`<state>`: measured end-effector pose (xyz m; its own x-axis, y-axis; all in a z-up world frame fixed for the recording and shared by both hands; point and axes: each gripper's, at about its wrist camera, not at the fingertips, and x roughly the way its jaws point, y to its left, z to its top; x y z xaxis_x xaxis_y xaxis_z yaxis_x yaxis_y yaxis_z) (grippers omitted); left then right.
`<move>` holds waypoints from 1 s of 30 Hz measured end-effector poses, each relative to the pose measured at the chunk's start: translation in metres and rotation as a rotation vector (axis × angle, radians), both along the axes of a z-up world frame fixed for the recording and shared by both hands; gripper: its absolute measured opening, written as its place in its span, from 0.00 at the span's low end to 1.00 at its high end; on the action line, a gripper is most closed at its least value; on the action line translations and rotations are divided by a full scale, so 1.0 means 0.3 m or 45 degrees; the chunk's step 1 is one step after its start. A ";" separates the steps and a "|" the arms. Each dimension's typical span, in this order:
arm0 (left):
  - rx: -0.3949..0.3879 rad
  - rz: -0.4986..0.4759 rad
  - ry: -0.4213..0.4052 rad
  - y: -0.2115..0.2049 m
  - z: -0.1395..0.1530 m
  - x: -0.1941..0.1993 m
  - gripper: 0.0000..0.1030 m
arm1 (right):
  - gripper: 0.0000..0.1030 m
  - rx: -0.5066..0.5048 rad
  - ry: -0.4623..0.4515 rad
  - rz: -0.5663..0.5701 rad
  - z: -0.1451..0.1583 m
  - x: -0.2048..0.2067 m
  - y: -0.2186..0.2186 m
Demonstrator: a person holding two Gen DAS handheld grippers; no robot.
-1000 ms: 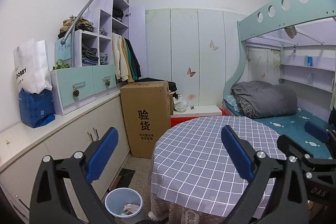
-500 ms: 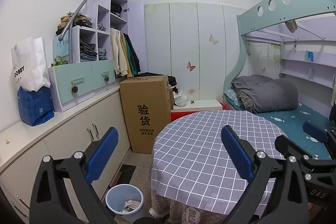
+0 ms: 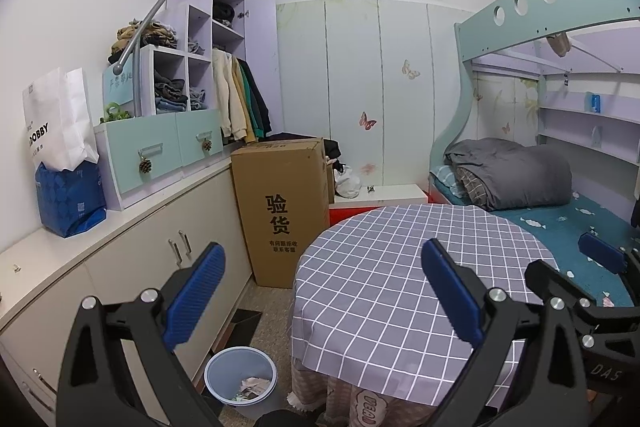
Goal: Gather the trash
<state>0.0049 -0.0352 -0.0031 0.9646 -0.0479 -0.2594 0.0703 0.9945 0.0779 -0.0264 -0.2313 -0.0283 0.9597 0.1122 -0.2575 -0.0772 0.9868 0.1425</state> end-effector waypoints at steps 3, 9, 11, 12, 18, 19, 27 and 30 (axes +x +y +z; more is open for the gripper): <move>-0.002 0.000 0.003 0.003 -0.002 0.000 0.94 | 0.92 0.002 0.005 -0.002 -0.004 0.001 0.003; 0.002 0.000 0.010 0.005 -0.009 0.004 0.94 | 0.92 0.003 0.013 0.002 -0.007 0.006 0.012; 0.002 0.001 0.010 0.004 -0.010 0.003 0.94 | 0.92 0.004 0.015 0.003 -0.010 0.005 0.015; 0.004 0.003 0.010 0.004 -0.010 0.003 0.94 | 0.92 0.005 0.016 0.004 -0.011 0.008 0.015; 0.007 0.005 0.018 0.004 -0.016 0.005 0.94 | 0.92 0.011 0.028 0.005 -0.024 0.008 0.011; 0.007 0.006 0.019 0.004 -0.016 0.005 0.94 | 0.92 0.012 0.029 0.006 -0.025 0.008 0.010; 0.014 0.009 0.023 0.001 -0.017 0.007 0.94 | 0.92 0.011 0.041 0.013 -0.031 0.017 0.019; 0.015 0.010 0.024 0.002 -0.019 0.007 0.94 | 0.92 0.010 0.047 0.016 -0.036 0.017 0.023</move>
